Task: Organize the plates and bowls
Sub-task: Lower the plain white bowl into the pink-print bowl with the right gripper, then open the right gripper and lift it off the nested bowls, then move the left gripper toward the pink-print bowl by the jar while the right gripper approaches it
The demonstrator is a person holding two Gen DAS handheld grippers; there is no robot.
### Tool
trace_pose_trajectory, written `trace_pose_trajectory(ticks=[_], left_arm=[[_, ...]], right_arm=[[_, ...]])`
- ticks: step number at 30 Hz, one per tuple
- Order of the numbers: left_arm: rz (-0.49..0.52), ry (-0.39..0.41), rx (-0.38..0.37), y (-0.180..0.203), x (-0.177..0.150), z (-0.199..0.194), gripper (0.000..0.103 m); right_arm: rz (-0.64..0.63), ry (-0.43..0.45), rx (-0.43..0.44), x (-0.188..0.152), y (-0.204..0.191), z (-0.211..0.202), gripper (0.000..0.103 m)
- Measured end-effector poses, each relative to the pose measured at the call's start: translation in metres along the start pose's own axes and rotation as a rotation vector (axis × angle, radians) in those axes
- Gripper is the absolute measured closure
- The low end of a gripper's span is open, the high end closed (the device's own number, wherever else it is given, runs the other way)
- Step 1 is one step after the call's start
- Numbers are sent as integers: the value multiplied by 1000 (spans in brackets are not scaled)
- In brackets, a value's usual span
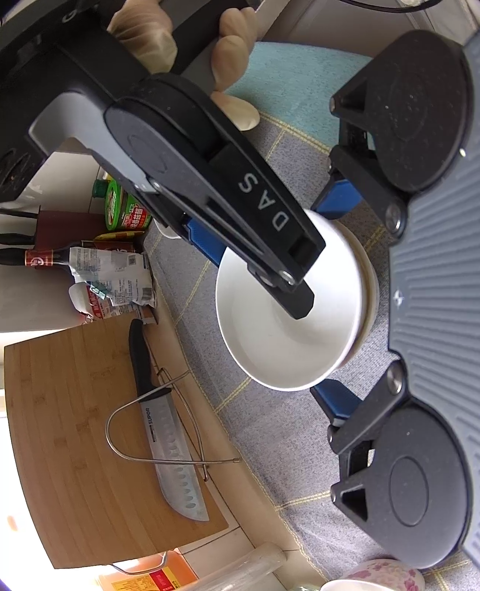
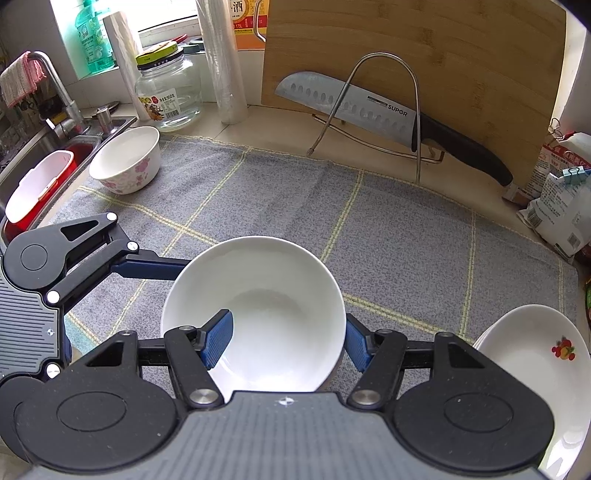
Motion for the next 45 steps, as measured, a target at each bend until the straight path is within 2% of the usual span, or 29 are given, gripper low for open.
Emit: trace_pose_trajectory(ticks=[16,23,28,37,41,45], left_arm=[[5,-8,-14,2,-2,3,11],[24,7,0,1,-1,0,7],[13,1,14,-4,-5,-3,4],[-44,-8,47,-28,-18,-19,3],[-80,-16,63,-45,-28,-28,3],[-125,-22,73,-64,-40,-37,3]], right_arm=[[-5,2,-9,1,-2,1,27],[-20,31,-13,5,-4,-2,7],[-20,46,-22,7,-5,-3,0],[-28,84,-87,10,-8,-6,0],[-33,115,-134,14,-17,-9,0],[-24,143,-146,18,-32,-9,0]])
Point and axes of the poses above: each gripper's, at about its wrist camera, not at the fingertips, and z roughly the way its jaws point, y to its right, x to its top, the point moved 9 cm from there along z, roughly the way its jaws point, and after that the axes turned 7 degrees about x, right-handed, at the moved point
